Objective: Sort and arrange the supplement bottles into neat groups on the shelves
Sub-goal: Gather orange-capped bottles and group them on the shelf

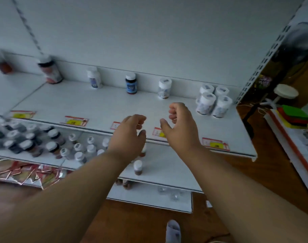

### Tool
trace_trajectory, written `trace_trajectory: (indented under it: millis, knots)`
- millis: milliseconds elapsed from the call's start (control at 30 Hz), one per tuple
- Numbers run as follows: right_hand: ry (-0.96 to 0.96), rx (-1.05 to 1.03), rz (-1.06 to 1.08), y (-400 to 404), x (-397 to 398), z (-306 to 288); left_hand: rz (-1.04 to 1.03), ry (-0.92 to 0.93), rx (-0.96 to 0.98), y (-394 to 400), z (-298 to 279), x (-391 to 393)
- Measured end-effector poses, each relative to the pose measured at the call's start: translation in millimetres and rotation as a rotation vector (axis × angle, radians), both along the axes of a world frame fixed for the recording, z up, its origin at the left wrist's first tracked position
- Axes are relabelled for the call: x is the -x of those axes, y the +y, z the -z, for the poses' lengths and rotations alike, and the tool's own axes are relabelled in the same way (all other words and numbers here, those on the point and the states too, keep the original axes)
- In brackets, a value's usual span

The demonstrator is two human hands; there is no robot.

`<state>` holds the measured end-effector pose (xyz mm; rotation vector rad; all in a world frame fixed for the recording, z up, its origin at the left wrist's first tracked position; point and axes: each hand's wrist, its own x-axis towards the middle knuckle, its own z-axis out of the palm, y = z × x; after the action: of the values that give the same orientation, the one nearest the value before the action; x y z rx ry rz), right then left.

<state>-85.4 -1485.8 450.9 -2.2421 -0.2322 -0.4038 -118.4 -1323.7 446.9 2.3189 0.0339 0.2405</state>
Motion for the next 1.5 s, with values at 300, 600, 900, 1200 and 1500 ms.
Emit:
trace_trajectory:
  millis: [300, 600, 900, 1200, 1500]
  knots:
    - [-0.027, -0.049, -0.422, 296.1, 95.9, 1.3, -0.373, 0.067, -0.107, 283.9, -7.9, 154.7]
    - [0.022, 0.054, -0.756, 521.0, 86.2, 27.8, -0.640, 0.154, -0.209, 486.5, 18.7, 191.8]
    - [0.197, 0.185, -0.953, 749.0, 84.1, 49.8, -0.789, 0.332, -0.321, 685.7, 24.9, 230.4]
    - [0.308, 0.198, -0.708, 937.0, 87.0, 113.3, -0.516, 0.382, -0.357, 906.3, 78.0, 193.1]
    - [0.406, 0.216, -0.478, 1050.8, 24.6, 177.8, -0.290, 0.477, -0.255, 1039.8, 150.5, 81.5]
